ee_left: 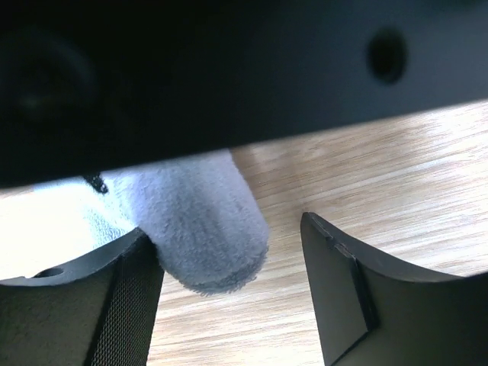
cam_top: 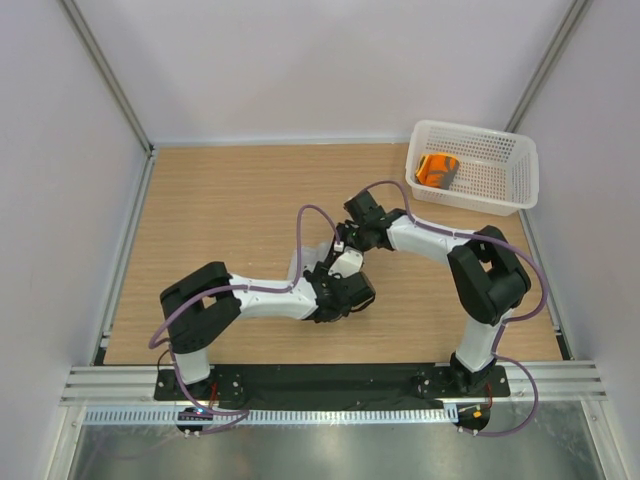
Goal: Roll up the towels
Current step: Roll the towel
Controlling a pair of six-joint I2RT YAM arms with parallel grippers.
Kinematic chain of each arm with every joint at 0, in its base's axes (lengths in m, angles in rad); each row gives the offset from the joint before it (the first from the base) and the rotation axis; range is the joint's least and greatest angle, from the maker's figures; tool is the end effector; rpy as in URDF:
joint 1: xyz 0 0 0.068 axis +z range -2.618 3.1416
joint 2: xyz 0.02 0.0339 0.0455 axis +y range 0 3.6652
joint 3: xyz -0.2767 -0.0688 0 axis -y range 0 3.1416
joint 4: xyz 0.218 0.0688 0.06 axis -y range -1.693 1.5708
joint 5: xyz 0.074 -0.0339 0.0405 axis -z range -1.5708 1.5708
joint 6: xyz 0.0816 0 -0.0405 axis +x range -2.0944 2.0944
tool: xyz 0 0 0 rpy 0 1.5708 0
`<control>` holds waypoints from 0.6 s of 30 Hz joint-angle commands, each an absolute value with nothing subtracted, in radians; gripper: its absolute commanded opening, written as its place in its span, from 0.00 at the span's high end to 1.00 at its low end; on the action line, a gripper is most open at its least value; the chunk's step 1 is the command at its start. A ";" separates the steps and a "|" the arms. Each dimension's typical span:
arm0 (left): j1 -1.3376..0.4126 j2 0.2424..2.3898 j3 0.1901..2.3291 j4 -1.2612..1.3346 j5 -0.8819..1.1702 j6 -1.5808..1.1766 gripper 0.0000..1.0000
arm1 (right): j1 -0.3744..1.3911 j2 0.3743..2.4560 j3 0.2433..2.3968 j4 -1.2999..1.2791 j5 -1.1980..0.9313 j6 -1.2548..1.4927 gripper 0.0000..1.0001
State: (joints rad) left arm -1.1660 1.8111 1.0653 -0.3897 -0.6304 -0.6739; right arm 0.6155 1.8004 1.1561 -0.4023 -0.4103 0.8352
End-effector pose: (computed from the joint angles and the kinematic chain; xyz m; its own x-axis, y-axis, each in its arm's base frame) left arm 0.1804 -0.2988 0.1515 -0.6813 0.3102 -0.6630 0.2809 0.9472 0.1545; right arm 0.2815 0.2389 0.1711 -0.9877 0.1342 -0.0798 0.0594 0.7957 0.6028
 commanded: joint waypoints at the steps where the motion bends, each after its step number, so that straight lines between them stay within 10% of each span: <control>1: -1.144 1.815 1.095 -0.339 -0.703 -0.736 0.30 | 0.646 1.782 1.129 -0.387 -0.555 0.899 0.99; 4: -1.144 1.813 1.097 -0.360 -0.741 -0.764 0.41 | 0.647 1.772 1.120 -0.382 -0.566 0.905 0.99; 7: -1.144 1.809 1.094 -0.377 -0.765 -0.788 0.81 | 0.647 1.761 1.108 -0.387 -0.575 0.905 0.99; 13: -1.131 1.786 1.082 -0.377 -0.730 -0.793 1.00 | 0.646 1.724 1.049 -0.383 -0.588 0.899 0.95; 18: -1.098 1.700 0.980 -0.308 -0.576 -0.784 1.00 | 0.629 1.690 1.052 -0.469 -0.505 0.836 0.48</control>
State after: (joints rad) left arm -1.1702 1.7748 1.0325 -0.3908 -0.6067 -0.7254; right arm 0.6125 1.7718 1.0641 -0.3302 -0.4671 0.8783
